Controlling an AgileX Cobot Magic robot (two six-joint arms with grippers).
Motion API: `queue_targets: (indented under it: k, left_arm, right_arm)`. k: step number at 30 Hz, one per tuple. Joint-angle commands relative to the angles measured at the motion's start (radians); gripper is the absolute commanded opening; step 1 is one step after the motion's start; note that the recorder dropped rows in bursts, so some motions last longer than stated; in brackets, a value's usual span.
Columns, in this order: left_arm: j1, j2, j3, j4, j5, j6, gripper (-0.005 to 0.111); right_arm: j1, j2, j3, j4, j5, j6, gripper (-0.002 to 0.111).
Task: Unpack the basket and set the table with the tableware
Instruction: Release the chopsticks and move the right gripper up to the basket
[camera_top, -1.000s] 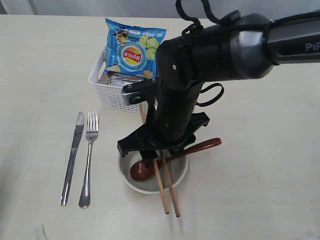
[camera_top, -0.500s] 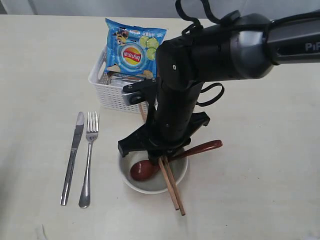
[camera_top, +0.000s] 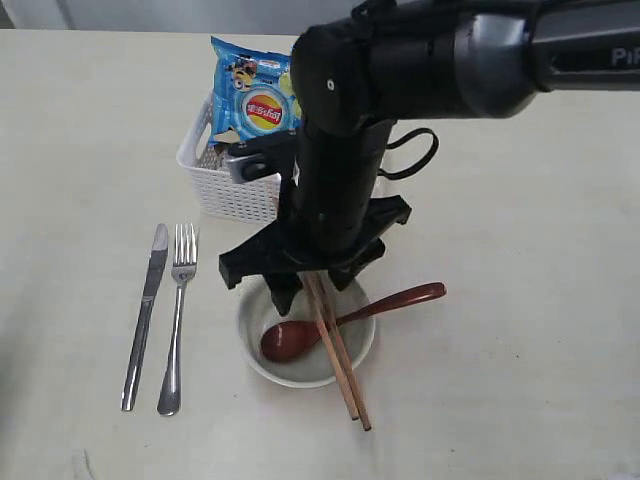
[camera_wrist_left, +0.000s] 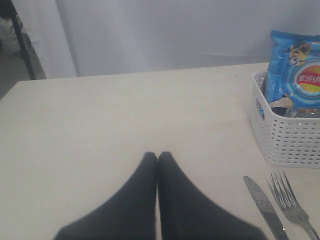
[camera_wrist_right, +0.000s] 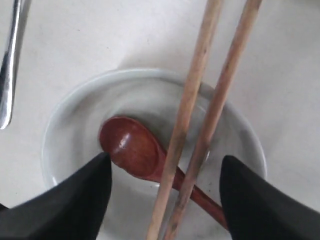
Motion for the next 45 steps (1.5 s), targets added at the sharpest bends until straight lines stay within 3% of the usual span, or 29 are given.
queue_targets:
  k: [1, 8, 16, 20, 27, 42, 45]
  left_arm:
    - [-0.006, -0.003, 0.003, -0.007, -0.007, 0.0, 0.0]
    - [-0.006, -0.003, 0.003, -0.007, -0.007, 0.0, 0.0]
    - [-0.006, -0.003, 0.003, -0.007, -0.007, 0.0, 0.0]
    - [-0.006, -0.003, 0.003, -0.007, -0.007, 0.0, 0.0]
    - [-0.006, -0.003, 0.003, -0.007, -0.007, 0.0, 0.0]
    - [-0.006, -0.003, 0.003, -0.007, -0.007, 0.0, 0.0]
    - [-0.006, -0.003, 0.003, -0.015, -0.007, 0.0, 0.0]
  right_arm:
    - [0.003, -0.037, -0.11, -0.034, 0.073, 0.019, 0.06]
    - [-0.041, -0.103, -0.325, -0.343, 0.211, 0.204, 0.06]
    - [-0.29, -0.07, -0.356, -0.205, 0.215, 0.193, 0.06]
    - [-0.35, -0.022, -0.356, -0.176, 0.211, 0.166, 0.06]
    - [-0.359, 0.085, -0.356, -0.062, 0.115, 0.108, 0.06]
    - [-0.359, 0.228, -0.356, -0.058, 0.045, 0.112, 0.06]
    - [-0.359, 0.242, -0.356, -0.059, 0.024, 0.112, 0.053]
